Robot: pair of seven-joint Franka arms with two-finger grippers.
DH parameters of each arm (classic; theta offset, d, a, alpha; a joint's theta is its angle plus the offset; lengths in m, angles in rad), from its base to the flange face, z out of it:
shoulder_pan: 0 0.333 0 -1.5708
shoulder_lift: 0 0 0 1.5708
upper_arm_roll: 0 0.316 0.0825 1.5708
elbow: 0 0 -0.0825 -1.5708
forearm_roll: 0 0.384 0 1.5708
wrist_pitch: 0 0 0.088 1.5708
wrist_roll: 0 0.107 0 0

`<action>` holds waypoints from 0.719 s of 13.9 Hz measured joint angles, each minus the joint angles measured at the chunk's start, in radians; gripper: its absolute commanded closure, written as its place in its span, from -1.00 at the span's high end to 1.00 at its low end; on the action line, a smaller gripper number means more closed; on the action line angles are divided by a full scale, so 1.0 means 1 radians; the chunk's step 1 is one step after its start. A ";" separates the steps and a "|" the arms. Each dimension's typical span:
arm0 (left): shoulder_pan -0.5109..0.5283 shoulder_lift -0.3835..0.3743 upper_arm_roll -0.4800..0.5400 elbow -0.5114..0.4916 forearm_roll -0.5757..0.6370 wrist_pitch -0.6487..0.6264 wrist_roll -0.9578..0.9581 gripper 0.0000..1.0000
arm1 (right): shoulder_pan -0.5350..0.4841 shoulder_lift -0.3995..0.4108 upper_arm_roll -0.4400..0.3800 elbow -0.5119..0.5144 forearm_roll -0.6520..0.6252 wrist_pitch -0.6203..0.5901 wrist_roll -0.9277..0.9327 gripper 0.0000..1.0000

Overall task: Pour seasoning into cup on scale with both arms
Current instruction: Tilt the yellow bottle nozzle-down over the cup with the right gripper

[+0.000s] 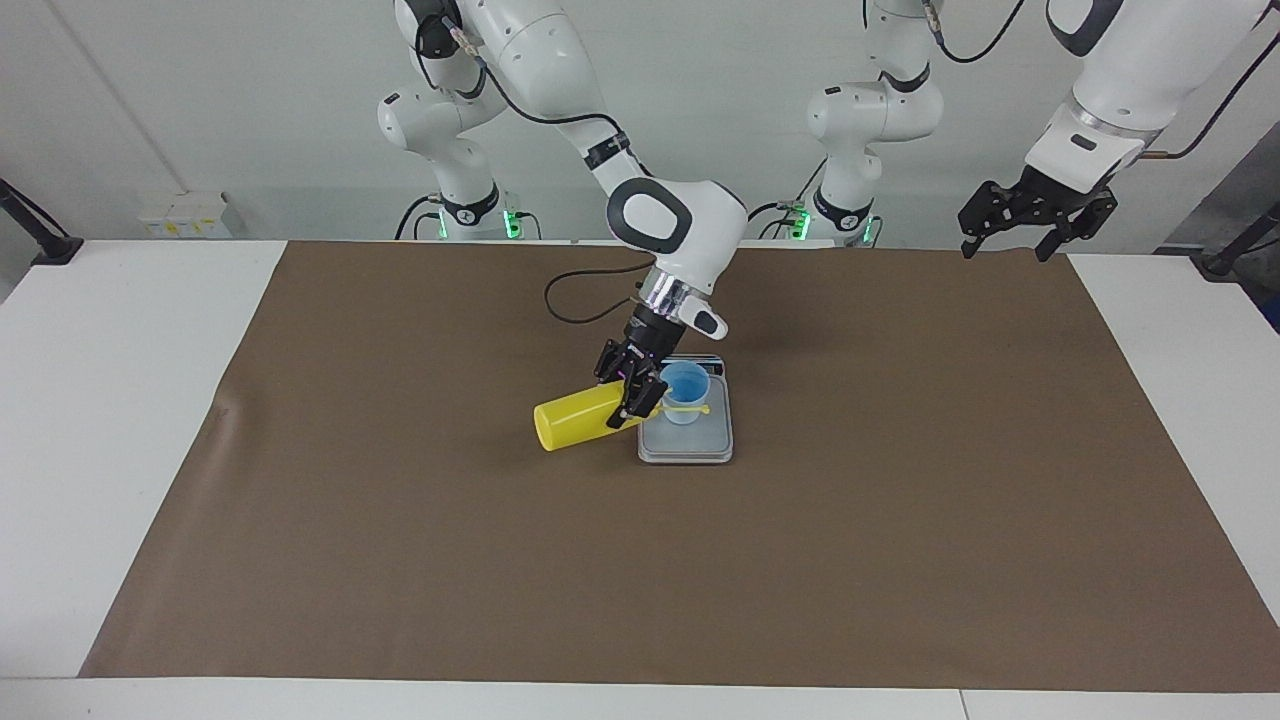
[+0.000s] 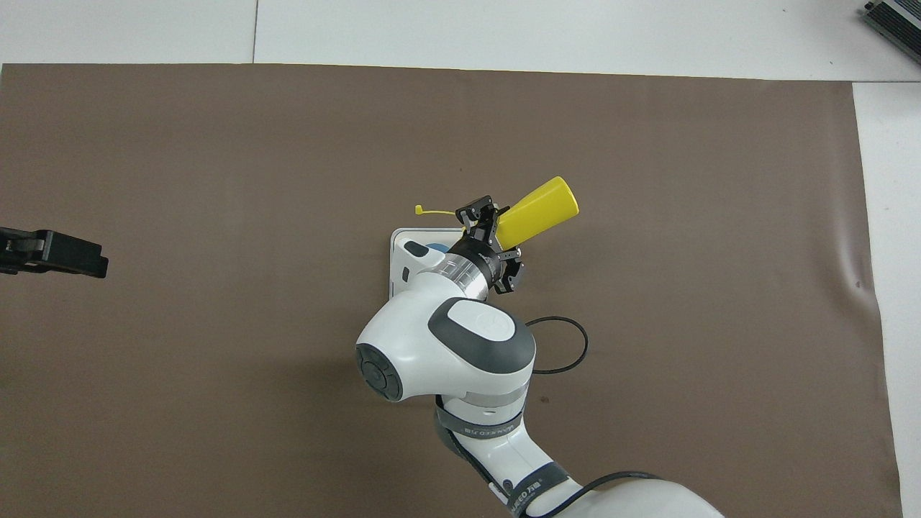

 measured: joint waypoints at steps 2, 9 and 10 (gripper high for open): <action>0.000 0.000 0.000 0.000 0.000 0.000 0.000 1.00 | 0.000 0.000 0.000 0.000 0.000 0.001 0.000 -1.00; 0.000 0.000 0.000 0.000 0.000 0.000 0.000 1.00 | -0.002 -0.004 0.000 0.001 0.003 0.035 0.004 -1.00; 0.000 0.000 0.000 0.000 0.000 0.000 0.000 1.00 | -0.006 -0.010 -0.001 0.002 0.017 0.051 0.015 -1.00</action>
